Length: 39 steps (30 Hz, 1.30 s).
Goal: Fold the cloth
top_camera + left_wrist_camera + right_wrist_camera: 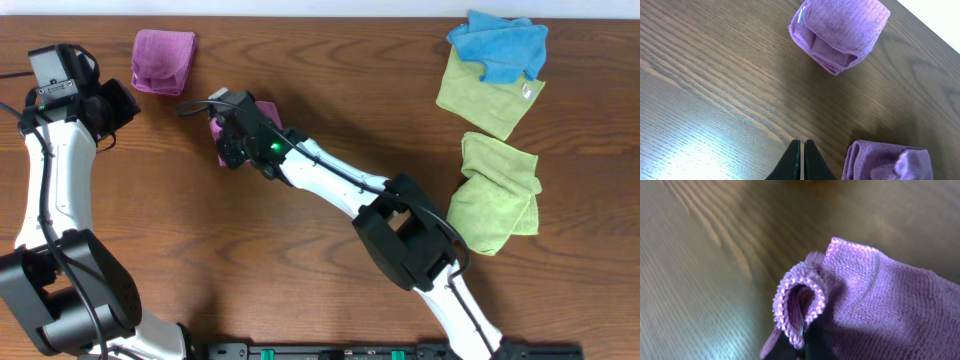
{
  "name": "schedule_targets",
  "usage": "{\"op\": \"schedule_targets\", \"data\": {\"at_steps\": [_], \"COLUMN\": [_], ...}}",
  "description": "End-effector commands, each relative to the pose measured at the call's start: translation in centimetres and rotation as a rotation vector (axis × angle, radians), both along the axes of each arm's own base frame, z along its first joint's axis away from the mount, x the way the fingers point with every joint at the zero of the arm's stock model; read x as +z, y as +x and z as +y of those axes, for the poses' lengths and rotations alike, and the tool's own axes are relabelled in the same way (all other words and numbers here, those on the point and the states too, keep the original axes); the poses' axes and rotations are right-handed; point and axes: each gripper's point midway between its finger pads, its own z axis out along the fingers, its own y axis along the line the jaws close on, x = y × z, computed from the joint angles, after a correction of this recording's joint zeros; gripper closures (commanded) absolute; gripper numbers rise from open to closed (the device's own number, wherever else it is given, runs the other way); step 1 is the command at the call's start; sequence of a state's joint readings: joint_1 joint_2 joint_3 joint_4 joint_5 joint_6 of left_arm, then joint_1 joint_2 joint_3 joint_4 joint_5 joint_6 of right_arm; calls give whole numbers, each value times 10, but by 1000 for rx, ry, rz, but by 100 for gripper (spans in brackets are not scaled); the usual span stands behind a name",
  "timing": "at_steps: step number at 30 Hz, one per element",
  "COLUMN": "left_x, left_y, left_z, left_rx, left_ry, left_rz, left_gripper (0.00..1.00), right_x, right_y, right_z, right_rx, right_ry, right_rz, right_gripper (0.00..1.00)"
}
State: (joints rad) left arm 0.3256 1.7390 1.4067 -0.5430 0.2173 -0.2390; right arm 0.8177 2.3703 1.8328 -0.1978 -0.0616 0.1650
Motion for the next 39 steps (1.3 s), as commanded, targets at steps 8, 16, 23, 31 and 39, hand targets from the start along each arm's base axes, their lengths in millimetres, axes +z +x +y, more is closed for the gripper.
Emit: {"op": "schedule_targets", "data": {"at_steps": [8,16,23,31,39], "left_x": [8,7,-4,-28,-57], "left_y": [1,0,-9,-17,-24], "left_z": [3,4,-2,-42,-108], "left_rx": [7,11,-9,-131,-340], "left_ry": [11,17,-1,-193,-414], "left_rz": [-15,-9,35,50,83], "left_gripper": [94,94,73,41,9], "right_x": [12,78,134,182,209], "right_y": [12,27,62,53,18], "right_z": [-2,-9,-91,-192,-264], "right_rx": [-46,-48,-257,-388,-445], "right_ry": [43,119,17,-106,-202], "right_rz": [-7,-93,-174,-122,-40], "right_gripper": [1,1,1,1,1]}}
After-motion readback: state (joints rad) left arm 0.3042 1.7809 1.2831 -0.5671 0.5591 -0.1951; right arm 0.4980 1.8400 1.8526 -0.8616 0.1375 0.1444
